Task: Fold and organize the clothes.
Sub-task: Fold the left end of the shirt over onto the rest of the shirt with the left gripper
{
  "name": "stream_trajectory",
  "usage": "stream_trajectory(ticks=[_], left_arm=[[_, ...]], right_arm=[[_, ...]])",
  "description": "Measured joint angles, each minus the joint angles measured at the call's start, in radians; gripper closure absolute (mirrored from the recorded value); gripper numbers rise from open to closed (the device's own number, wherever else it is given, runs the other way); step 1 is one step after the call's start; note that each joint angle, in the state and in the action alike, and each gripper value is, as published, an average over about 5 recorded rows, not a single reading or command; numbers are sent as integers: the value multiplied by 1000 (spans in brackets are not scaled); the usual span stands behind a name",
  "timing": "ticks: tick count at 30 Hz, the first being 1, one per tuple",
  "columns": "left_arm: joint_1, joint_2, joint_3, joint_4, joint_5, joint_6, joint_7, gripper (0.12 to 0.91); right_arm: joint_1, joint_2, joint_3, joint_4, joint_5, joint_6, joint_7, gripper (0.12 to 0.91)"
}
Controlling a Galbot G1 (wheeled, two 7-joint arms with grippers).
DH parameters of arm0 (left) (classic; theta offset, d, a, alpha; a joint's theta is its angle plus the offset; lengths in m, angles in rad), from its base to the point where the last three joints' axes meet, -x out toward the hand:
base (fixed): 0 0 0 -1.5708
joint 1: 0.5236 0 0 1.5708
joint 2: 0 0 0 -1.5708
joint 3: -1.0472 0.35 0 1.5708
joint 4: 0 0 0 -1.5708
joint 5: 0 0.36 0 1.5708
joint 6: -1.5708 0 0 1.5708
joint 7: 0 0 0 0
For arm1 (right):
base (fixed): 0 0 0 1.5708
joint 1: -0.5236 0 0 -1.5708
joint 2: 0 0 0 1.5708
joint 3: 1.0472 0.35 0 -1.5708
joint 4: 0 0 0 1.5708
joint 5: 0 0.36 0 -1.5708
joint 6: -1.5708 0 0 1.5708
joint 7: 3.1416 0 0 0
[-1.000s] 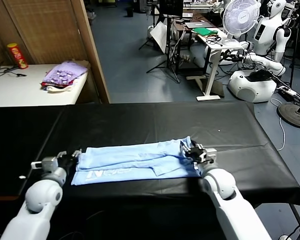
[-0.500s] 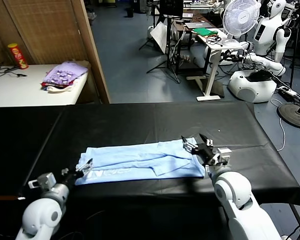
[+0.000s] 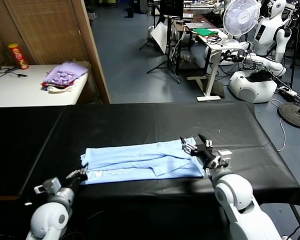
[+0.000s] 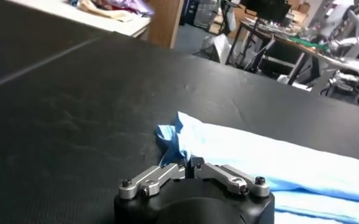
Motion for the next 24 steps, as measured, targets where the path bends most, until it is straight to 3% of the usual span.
stream_trajectory(ticks=[3, 7, 12, 17, 21, 24], left_arm=[[14, 37, -20, 21, 141, -49, 25, 877], [40, 123, -74, 56, 351, -104, 32, 877], [72, 234, -147, 77, 501, -120, 29, 877], [71, 252, -139, 14, 453, -49, 23, 877], [45, 199, -67, -85, 331, 14, -2, 877], [18, 145, 12, -149, 237, 27, -12, 877]], right_arm=[[-6, 0, 8, 7, 2, -1, 3, 227], [-18, 6, 13, 16, 2, -2, 5, 227], [-32, 22, 12, 22, -2, -3, 9, 227], [-43, 30, 9, 24, -16, -4, 11, 227], [-54, 26, 19, 25, -25, -4, 11, 227], [-64, 24, 29, 25, -30, -4, 11, 227]])
